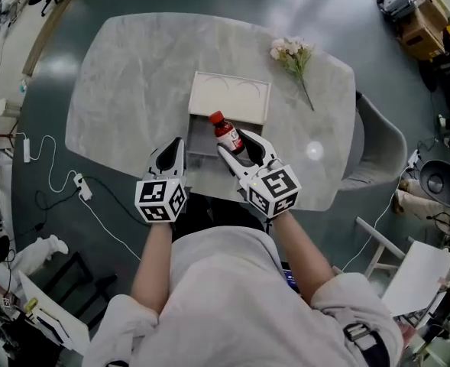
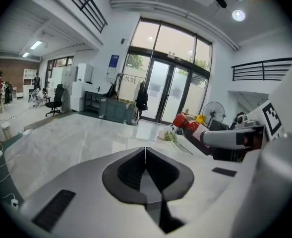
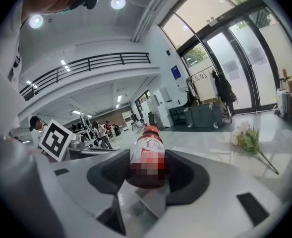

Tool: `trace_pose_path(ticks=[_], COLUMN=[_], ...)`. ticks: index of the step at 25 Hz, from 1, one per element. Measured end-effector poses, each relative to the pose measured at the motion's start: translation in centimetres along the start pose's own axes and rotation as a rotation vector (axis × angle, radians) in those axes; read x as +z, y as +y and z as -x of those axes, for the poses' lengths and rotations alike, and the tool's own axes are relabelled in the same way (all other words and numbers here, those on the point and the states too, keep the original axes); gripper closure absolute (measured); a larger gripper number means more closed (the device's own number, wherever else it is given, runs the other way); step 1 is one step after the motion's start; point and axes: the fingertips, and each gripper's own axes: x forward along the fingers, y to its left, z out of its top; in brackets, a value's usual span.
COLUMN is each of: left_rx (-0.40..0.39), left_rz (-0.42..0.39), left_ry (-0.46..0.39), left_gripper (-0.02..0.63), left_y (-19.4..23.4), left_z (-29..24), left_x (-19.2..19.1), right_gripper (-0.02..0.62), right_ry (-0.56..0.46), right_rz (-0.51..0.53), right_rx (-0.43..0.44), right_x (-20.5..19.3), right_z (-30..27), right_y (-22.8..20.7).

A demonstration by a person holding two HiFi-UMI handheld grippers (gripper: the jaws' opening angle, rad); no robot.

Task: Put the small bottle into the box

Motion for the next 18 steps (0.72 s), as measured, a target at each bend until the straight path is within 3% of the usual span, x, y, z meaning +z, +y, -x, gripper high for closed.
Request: trace_pose_path(ticks=[18], left_rx=[-0.149], left_rz=[0.021], left_ry=[0.26], left_gripper=[0.583], left_y=[5.3], left_z=[-7.0], left_x=[-5.8], right_gripper=[0.364], right_ry=[0.39], right_rz=[-0.199], right_rx=[-0.17], right_x=[-10.5], right_z=[-7.2], right_y=[-3.1])
